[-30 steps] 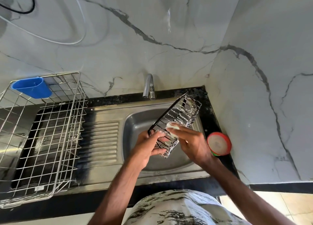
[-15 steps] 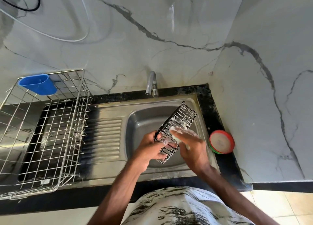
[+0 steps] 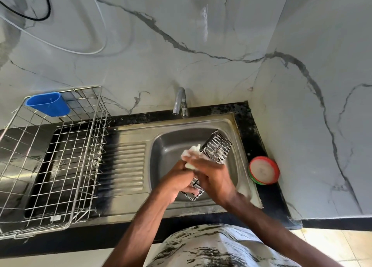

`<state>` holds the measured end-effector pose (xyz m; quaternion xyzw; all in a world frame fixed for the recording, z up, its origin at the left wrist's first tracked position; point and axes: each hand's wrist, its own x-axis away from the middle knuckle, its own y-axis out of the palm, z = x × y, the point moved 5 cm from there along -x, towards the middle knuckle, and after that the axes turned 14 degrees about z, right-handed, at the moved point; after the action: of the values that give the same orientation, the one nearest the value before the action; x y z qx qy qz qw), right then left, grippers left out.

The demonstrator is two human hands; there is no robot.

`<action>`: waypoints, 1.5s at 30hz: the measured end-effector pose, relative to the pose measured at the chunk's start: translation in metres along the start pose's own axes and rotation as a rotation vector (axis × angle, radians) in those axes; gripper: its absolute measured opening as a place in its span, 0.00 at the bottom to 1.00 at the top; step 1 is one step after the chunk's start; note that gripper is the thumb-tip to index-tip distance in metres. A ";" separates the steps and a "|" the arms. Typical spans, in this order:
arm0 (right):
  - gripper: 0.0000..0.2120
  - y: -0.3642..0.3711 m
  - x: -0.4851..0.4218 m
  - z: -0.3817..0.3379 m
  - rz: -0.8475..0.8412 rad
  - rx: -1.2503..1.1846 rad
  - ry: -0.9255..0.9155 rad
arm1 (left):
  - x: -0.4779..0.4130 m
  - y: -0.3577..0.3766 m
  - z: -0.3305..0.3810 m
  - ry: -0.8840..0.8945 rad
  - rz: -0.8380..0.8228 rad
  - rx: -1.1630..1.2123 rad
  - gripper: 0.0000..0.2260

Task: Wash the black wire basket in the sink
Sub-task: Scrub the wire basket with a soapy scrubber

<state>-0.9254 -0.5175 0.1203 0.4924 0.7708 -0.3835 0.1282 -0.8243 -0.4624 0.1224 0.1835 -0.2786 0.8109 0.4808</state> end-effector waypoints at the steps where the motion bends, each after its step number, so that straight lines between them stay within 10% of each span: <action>1: 0.24 0.002 0.002 -0.001 -0.044 -0.002 -0.060 | 0.000 0.000 0.000 -0.002 0.004 0.004 0.12; 9: 0.29 -0.021 -0.014 0.080 0.056 0.131 0.246 | 0.000 0.002 0.004 -0.004 -0.037 -0.027 0.07; 17: 0.27 -0.007 -0.004 0.045 -0.069 -0.036 0.028 | -0.002 -0.008 0.003 -0.035 -0.017 -0.068 0.10; 25: 0.29 0.000 -0.023 0.164 -0.073 0.127 0.448 | 0.014 -0.002 0.004 -0.061 -0.089 -0.082 0.17; 35: 0.31 -0.003 0.001 0.034 -0.274 -0.130 0.043 | 0.005 -0.012 -0.002 -0.135 -0.065 -0.197 0.19; 45: 0.15 0.013 -0.025 0.074 -0.636 -0.005 0.172 | -0.021 -0.020 -0.001 -0.050 -0.099 -0.445 0.31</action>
<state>-0.9153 -0.5837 0.0788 0.2572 0.8949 -0.3593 -0.0625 -0.7966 -0.4682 0.1156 0.1065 -0.4529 0.7001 0.5416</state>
